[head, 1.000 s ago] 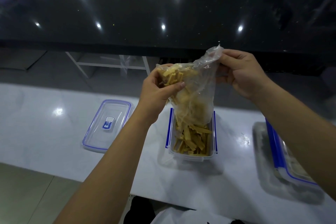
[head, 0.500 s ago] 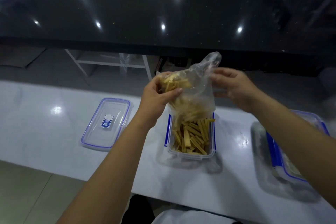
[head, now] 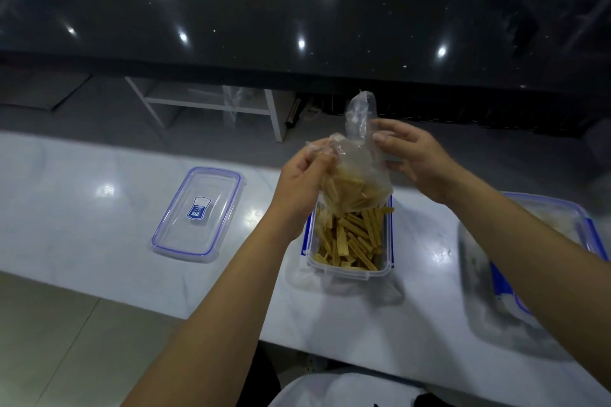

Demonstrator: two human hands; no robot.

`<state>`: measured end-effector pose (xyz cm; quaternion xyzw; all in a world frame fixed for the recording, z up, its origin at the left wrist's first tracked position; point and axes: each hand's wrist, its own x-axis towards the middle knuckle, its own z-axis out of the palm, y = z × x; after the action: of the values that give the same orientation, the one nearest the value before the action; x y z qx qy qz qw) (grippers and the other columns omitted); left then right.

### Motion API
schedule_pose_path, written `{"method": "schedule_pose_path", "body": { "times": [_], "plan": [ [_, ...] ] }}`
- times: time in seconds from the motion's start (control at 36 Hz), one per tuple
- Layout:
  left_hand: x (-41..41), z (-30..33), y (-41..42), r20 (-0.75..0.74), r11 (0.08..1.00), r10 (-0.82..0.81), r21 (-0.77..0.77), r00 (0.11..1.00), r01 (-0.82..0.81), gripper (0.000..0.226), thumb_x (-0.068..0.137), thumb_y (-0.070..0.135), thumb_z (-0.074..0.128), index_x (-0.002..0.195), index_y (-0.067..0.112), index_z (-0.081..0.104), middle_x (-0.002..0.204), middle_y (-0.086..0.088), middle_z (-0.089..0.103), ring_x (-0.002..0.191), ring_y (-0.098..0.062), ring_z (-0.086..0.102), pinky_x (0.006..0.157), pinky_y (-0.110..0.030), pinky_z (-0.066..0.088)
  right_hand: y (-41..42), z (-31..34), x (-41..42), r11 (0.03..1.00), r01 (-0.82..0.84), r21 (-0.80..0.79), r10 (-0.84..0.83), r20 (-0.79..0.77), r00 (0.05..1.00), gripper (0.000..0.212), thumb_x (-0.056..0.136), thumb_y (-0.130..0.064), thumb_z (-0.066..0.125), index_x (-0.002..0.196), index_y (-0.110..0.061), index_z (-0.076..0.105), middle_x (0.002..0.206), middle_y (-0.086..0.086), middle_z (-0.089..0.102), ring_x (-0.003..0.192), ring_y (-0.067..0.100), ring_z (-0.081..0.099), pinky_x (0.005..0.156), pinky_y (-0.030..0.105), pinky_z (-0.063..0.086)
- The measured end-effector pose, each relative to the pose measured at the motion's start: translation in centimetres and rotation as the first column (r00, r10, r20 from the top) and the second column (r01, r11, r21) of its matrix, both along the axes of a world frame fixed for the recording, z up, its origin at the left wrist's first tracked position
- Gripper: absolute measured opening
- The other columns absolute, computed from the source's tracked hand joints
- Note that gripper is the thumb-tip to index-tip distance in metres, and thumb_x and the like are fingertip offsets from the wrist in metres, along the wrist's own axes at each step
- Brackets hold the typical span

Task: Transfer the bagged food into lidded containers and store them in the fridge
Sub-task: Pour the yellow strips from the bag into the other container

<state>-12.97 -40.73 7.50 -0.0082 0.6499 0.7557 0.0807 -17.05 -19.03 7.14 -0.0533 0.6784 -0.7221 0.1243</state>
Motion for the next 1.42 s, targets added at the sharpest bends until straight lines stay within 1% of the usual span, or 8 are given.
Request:
{"method": "schedule_pose_path", "body": {
  "times": [0.08,0.14,0.22,0.31,0.42,0.56,0.83,1.42],
  "plan": [
    [0.2,0.5,0.0,0.005,1.0,0.007,-0.022,1.0,-0.007,0.023,0.103,0.035,0.052,0.106,0.033,0.075,0.107,0.003,0.077,0.104,-0.013,0.071,0.087,-0.031,0.056,-0.3,0.4,0.0,0.986,0.135,0.098,-0.129,-0.068,0.989,0.009,0.086,-0.027,0.074,0.092,-0.032,0.078,0.096,-0.006,0.076,0.09,0.009,0.073,0.068,0.019,0.056],
    [0.2,0.9,-0.2,0.011,1.0,0.008,-0.02,1.0,-0.008,0.025,0.104,0.033,0.051,0.107,0.026,0.074,0.106,0.001,0.077,0.103,-0.012,0.072,0.081,-0.031,0.058,-0.3,0.3,-0.3,0.977,0.176,0.12,-0.165,-0.096,0.982,0.013,0.09,-0.02,0.071,0.087,-0.031,0.078,0.092,-0.004,0.076,0.089,0.012,0.072,0.07,0.022,0.057],
    [0.2,1.5,-0.6,0.013,0.999,-0.008,0.033,1.0,0.007,0.027,0.102,0.038,0.053,0.107,0.022,0.075,0.109,-0.002,0.076,0.106,-0.016,0.072,0.076,-0.036,0.061,-0.2,0.4,-0.4,0.973,0.202,0.11,-0.189,-0.12,0.975,0.013,0.093,-0.021,0.068,0.088,-0.029,0.077,0.092,-0.002,0.075,0.089,0.017,0.072,0.072,0.027,0.058],
    [0.4,1.7,-0.8,0.025,0.997,-0.026,0.072,0.999,0.025,0.027,0.102,0.038,0.053,0.103,0.025,0.076,0.111,-0.005,0.076,0.109,-0.022,0.071,0.084,-0.05,0.061,-0.2,0.6,-0.1,0.972,0.225,0.066,-0.216,-0.118,0.969,0.013,0.094,-0.02,0.066,0.089,-0.026,0.076,0.093,0.001,0.074,0.088,0.022,0.071,0.073,0.034,0.061],
    [0.4,1.5,-0.6,0.037,1.0,0.022,0.018,0.999,-0.022,0.028,0.104,0.035,0.051,0.11,0.018,0.072,0.11,-0.003,0.076,0.106,-0.02,0.072,0.089,-0.04,0.058,-0.3,0.7,0.4,0.972,0.224,0.073,-0.215,-0.106,0.971,0.012,0.095,-0.016,0.066,0.091,-0.022,0.075,0.093,0.001,0.076,0.089,0.021,0.073,0.071,0.031,0.06],
    [0.3,2.6,-0.1,0.019,0.997,0.034,0.065,0.999,-0.035,0.028,0.104,0.037,0.052,0.108,0.021,0.074,0.114,-0.007,0.075,0.11,-0.025,0.07,0.095,-0.045,0.056,-0.3,1.6,0.4,0.962,0.272,0.022,-0.269,-0.107,0.957,0.009,0.093,-0.015,0.068,0.095,-0.019,0.076,0.094,0.002,0.077,0.089,0.021,0.075,0.067,0.029,0.06],
    [-0.4,6.2,0.5,-0.079,0.988,0.028,0.154,0.997,-0.015,0.03,0.104,0.029,0.051,0.12,0.012,0.071,0.119,-0.011,0.072,0.117,-0.031,0.066,0.093,-0.044,0.058,-0.6,4.1,-1.1,0.967,0.252,0.038,-0.246,-0.123,0.961,0.01,0.091,-0.016,0.07,0.099,-0.013,0.077,0.096,0.007,0.077,0.089,0.024,0.076,0.071,0.033,0.062],
    [0.5,8.9,1.0,-0.11,0.958,-0.036,0.278,0.993,0.066,0.034,0.108,0.024,0.042,0.126,0.004,0.063,0.113,-0.011,0.074,0.105,-0.025,0.071,0.081,-0.036,0.059,-1.0,6.1,-1.7,0.96,0.273,-0.061,-0.28,-0.19,0.941,0.01,0.091,-0.011,0.07,0.097,-0.008,0.077,0.089,0.007,0.077,0.085,0.024,0.075,0.068,0.031,0.06]
  ]
}}
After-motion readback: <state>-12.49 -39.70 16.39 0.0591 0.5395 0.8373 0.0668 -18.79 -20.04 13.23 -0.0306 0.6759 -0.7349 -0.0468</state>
